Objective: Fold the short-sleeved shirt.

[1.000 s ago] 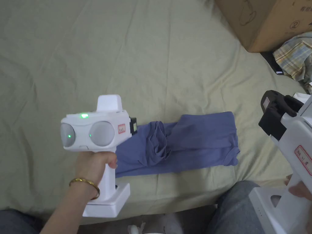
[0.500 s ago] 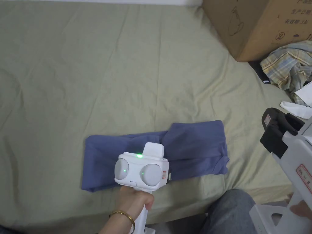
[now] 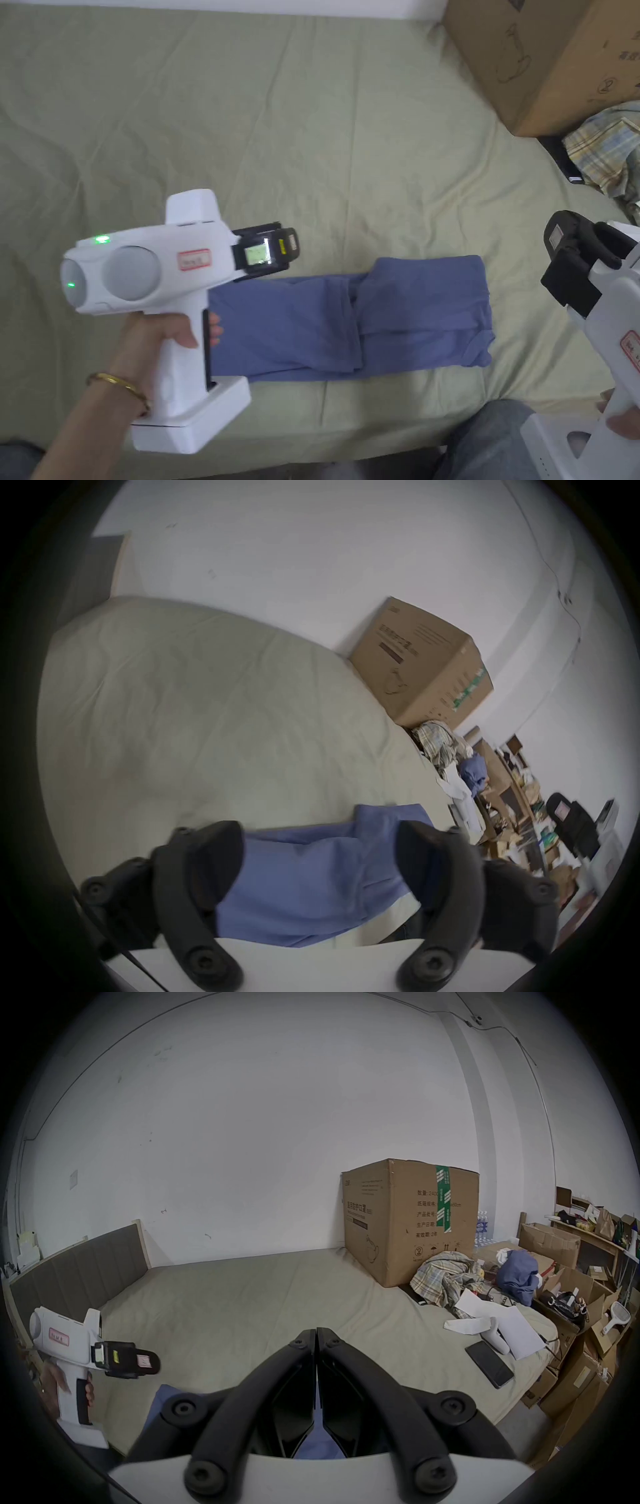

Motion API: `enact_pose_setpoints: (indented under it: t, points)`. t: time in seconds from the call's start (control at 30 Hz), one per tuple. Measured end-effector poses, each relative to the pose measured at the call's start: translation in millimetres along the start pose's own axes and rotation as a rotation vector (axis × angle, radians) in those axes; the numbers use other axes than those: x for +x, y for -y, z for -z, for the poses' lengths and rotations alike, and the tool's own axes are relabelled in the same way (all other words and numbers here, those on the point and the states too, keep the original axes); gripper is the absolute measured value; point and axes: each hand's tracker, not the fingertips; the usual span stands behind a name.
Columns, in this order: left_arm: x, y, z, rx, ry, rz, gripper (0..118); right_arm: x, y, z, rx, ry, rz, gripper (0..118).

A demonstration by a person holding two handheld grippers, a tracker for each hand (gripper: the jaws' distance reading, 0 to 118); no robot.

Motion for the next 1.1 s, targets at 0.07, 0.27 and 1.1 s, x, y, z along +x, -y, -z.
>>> enact_pose_setpoints:
  t: [0.07, 0.27, 1.1]
  points:
    - [-33.0, -1.7, -4.0, -0.039, 0.043, -0.076, 114, -5.1, -0.5, 2.1, 0.001, -0.008, 0.005, 0]
    - [-102.9, 25.1, 1.3, -0.149, 0.072, -0.283, 116, -14.7, -1.4, 7.7, -0.014, -0.02, -0.001, 0]
    - [-75.1, 25.5, 1.2, -0.264, -0.007, -0.351, 11, -23.6, -2.1, 14.1, -0.044, -0.013, -0.035, 0]
